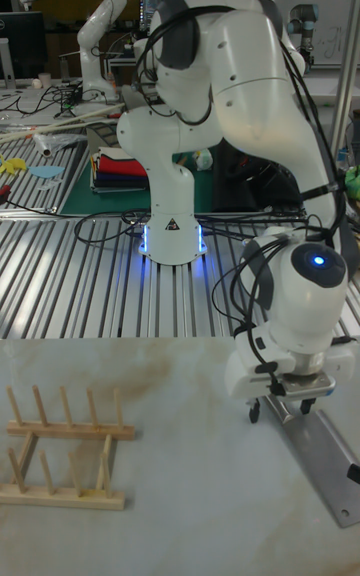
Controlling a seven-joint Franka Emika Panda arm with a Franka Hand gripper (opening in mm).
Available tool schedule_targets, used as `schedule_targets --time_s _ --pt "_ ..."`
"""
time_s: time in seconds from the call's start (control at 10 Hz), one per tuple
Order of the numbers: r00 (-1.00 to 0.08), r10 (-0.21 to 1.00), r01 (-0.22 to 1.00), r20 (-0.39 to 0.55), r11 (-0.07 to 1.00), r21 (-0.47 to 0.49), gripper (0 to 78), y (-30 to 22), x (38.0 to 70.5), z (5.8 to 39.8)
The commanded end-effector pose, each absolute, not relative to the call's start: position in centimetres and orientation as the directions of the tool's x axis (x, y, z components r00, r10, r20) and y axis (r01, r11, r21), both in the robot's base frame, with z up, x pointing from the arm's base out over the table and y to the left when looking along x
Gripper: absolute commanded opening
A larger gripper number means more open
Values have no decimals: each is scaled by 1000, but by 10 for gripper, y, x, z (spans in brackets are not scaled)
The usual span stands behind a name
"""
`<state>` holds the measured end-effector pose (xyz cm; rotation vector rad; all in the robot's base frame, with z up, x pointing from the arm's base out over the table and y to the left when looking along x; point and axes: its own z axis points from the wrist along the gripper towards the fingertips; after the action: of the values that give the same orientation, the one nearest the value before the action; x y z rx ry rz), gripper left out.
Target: Put the knife on the knife rack
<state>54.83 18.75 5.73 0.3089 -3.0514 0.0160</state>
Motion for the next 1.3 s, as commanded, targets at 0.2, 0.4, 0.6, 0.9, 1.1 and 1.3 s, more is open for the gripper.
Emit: schedule_targets --time_s 0.2,0.4,0.6,0.9,1.1,1.3 --pt "-976 -205 -206 72 979 -2 774 188 550 58" --pt "-975 -209 -210 73 978 -1 774 188 550 58" --pt "-971 -225 -226 76 974 -6 774 188 550 58" --pt "-968 -237 -237 81 971 3 774 188 550 57" --pt "-968 -237 -237 78 971 7 774 189 550 55" --pt "-969 -237 -237 77 971 4 774 189 550 55"
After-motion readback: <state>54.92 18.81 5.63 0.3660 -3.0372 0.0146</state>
